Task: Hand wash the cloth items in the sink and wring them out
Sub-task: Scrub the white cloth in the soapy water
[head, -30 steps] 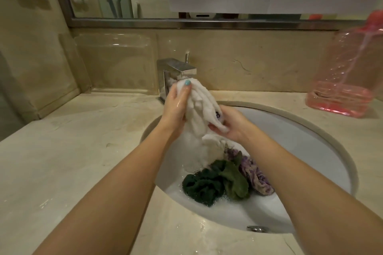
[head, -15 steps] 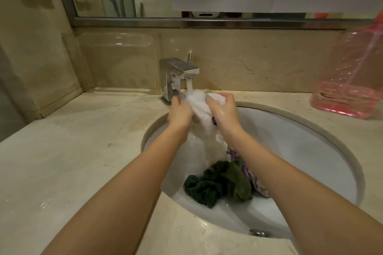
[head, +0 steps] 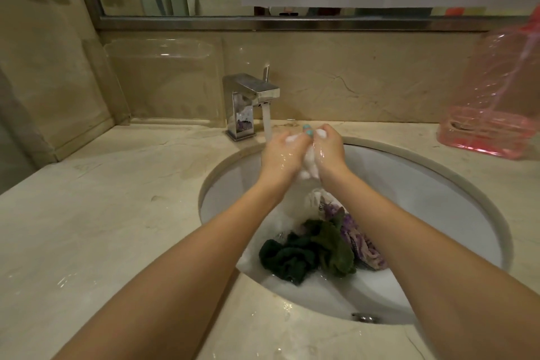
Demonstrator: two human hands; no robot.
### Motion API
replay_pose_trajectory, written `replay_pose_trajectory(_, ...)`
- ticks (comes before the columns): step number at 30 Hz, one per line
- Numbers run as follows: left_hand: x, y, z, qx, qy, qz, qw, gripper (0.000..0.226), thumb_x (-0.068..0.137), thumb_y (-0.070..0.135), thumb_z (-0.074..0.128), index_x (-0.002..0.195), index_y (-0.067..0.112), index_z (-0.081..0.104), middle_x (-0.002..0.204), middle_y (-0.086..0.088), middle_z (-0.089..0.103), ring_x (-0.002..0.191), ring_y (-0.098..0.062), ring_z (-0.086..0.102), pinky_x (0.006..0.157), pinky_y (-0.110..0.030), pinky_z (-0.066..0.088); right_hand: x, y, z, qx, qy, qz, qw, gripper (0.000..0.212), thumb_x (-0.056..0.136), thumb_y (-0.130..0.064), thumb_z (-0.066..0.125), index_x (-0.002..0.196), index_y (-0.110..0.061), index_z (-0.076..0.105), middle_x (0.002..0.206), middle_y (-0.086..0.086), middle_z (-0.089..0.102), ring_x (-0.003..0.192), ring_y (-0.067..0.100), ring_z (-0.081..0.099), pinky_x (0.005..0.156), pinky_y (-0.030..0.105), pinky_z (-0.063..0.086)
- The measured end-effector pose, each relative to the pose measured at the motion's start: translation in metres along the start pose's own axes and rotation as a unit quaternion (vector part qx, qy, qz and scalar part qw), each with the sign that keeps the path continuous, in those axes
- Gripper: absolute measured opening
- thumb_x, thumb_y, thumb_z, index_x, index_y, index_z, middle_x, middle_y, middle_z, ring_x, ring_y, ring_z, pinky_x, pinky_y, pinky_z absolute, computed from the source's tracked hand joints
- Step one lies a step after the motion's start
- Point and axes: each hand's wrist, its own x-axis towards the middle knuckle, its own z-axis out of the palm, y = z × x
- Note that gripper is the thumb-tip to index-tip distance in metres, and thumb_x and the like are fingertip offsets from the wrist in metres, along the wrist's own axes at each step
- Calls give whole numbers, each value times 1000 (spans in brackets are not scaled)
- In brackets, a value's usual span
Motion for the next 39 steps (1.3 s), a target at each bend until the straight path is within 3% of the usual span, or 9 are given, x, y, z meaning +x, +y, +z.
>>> replay_pose_trajectory(4,24,-6,-23,-1,49,-49,998,15,90,20,58,77,14,62,79,-5,68,81,-26,64,74,-31,52,-18,-6,17,19,-44,-66,997,20,87,-17,53,67,-18,51,69,1,56,73,21,53,67,33,45)
replay_pose_trajectory(8,25,-13,-31,-28,47,-85,995,12,93,23,57,86,15,63,88,-7,69,83,-24,62,84,-40,56,-24,-6,20,-14,-87,-110,990,30,92,-12,53,63,-19,46,64,-3,50,64,13,48,60,27,40)
replay_pose_trajectory(14,9,-5,-12,-61,-49,-32,996,18,97,22,51,86,15,63,81,-2,65,73,-14,62,59,-20,49,7,12,-11,-92,-62,-49,993,20,99,-22,47,81,-18,55,78,2,59,78,22,56,67,28,43)
replay_pose_trajectory(19,24,-13,-31,-113,-8,-38,993,29,101,32,50,109,7,62,108,-14,68,103,-27,65,96,-41,52,2,11,-15,-131,-62,-80,986,46,104,-42,34,119,-7,59,108,4,59,101,20,53,91,38,43)
replay_pose_trajectory(23,32,-17,-45,-154,0,-33,987,35,94,15,60,124,-3,57,103,-16,68,97,-30,67,92,-43,54,-8,7,-18,-179,-216,-80,957,46,100,-50,40,136,-23,49,128,-5,53,116,15,51,96,33,44)
replay_pose_trajectory(26,33,-17,-48,-119,-12,-14,993,41,90,15,65,127,0,57,111,-15,68,101,-30,67,88,-40,55,-14,9,-16,-199,-280,-56,938,33,97,-50,46,124,-31,51,114,-3,62,101,19,61,90,39,53)
replay_pose_trajectory(32,32,-22,-47,-33,-31,26,999,30,94,34,62,113,10,63,105,-6,70,97,-21,67,87,-34,55,-10,4,-15,-86,-182,-46,979,23,103,-21,42,106,-9,61,89,2,61,80,16,56,73,27,46)
replay_pose_trajectory(35,23,-19,-48,50,-124,-44,990,38,89,50,63,110,19,59,105,-3,69,93,-16,66,81,-33,56,-1,3,-15,-94,-105,-41,989,21,102,-22,42,92,-13,58,74,-2,53,66,11,48,58,24,37)
replay_pose_trajectory(39,20,-17,-46,51,-202,-71,976,34,91,35,66,115,12,60,95,-1,66,82,-13,66,66,-26,54,5,3,-22,-96,-57,-15,994,22,102,-26,40,87,-15,51,78,5,50,72,18,46,62,28,35)
